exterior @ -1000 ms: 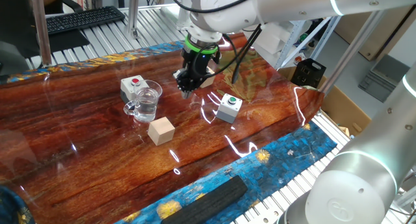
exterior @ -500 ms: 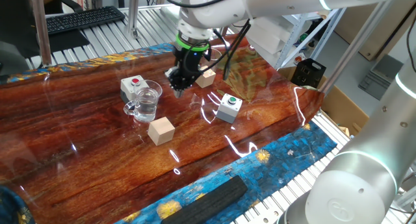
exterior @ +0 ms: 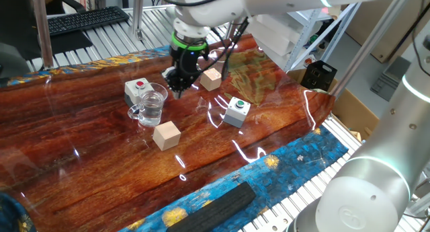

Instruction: Pour the water from one cup into another empty cup

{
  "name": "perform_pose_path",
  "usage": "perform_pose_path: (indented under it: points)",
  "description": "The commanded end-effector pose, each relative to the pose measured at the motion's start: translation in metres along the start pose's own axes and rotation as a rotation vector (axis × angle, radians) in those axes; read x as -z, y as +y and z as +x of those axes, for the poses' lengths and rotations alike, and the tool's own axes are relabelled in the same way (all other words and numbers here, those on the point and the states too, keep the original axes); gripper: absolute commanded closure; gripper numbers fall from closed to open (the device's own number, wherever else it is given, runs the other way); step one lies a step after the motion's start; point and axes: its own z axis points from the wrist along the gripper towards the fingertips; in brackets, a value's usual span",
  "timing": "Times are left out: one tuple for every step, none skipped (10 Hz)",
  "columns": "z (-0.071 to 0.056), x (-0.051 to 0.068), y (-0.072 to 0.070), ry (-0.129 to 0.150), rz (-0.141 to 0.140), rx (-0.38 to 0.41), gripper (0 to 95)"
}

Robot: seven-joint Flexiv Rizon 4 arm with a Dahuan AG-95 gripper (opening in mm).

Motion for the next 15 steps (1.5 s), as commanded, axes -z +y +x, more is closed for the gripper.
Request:
perform_pose_path:
  points:
    - [-0.004,0.001,0.003,0.023,-0.002,-0.016,19.0]
    - [-0.007,0.000,0.006,0.025,0.001,-0.023,19.0]
    - [-0.010,0.000,0.008,0.027,0.005,-0.031,0.0]
    - [-0.012,0.000,0.010,0.031,0.007,-0.034,0.0]
    - [-0.015,-0.001,0.012,0.036,0.008,-0.037,0.0]
    - [-0.019,-0.002,0.013,0.037,0.009,-0.040,0.0]
    - [-0.022,-0.003,0.013,0.040,0.010,-0.043,0.0]
    - [-0.025,-0.004,0.013,0.043,0.012,-0.043,0.0]
    - [-0.027,-0.005,0.014,0.044,0.011,-0.044,0.0]
    - [-0.029,-0.007,0.015,0.045,0.007,-0.043,0.0]
    - [-0.031,-0.009,0.017,0.046,-0.002,-0.043,0.0]
    - [-0.033,-0.012,0.019,0.049,-0.015,-0.044,0.0]
    - [-0.035,-0.014,0.021,0.047,-0.014,-0.044,0.0]
    - [-0.036,-0.015,0.023,0.040,-0.010,-0.045,0.0]
    - [-0.037,-0.016,0.024,0.026,-0.012,-0.047,0.0]
